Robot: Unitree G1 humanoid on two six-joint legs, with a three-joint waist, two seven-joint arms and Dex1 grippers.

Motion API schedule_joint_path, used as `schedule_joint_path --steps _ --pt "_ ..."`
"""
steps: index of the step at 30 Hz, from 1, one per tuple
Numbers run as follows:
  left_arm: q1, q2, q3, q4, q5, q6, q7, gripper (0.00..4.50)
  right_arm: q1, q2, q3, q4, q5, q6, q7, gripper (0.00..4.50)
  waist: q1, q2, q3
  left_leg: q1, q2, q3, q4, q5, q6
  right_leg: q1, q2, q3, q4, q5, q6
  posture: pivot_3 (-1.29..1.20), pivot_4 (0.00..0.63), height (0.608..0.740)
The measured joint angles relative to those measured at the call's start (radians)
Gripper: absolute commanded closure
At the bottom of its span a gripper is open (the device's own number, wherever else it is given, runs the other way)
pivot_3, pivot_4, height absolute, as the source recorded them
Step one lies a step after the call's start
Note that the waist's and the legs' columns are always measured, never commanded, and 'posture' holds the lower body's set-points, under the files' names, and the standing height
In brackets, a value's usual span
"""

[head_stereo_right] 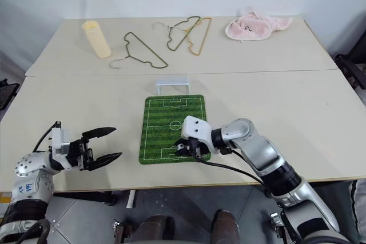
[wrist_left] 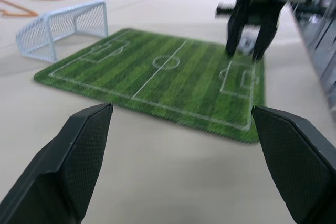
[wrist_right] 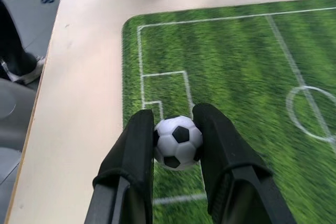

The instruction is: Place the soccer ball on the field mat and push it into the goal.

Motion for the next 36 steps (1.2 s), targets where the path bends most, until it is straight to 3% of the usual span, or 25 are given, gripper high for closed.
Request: schedule_joint_path --steps 20,26,36 --pt "0.058 -0.021 0.025 -0.09 -0.023 0.025 0.066 0.0 -0.046 0.092 0.043 0.153 -0.081 -0.104 0.071 3.65 0.002 0.0 0.0 0.0 0.0 0.0 0.001 0.0 0.0 0.0 0.0 0.0 0.0 0.0 0.0 0.0 0.15 0.74" --pt "0.034 -0.04 0.023 -0.082 -0.02 0.017 0.084 0.0 -0.048 0.105 0.037 0.171 -0.084 -0.113 0.07 1.63 0.002 0.0 0.0 0.0 0.0 0.0 0.001 0.0 0.0 0.0 0.0 0.0 0.001 0.0 0.0 0.0 0.15 0.74" --pt "0.011 -0.046 0.019 -0.065 -0.015 0.013 0.09 0.0 -0.053 0.104 0.025 0.121 -0.082 -0.1 0.078 1.63 0.003 0.0 0.0 0.0 0.0 0.0 0.002 0.0 0.0 0.0 0.0 0.0 0.001 0.0 0.0 0.0 0.15 0.74"
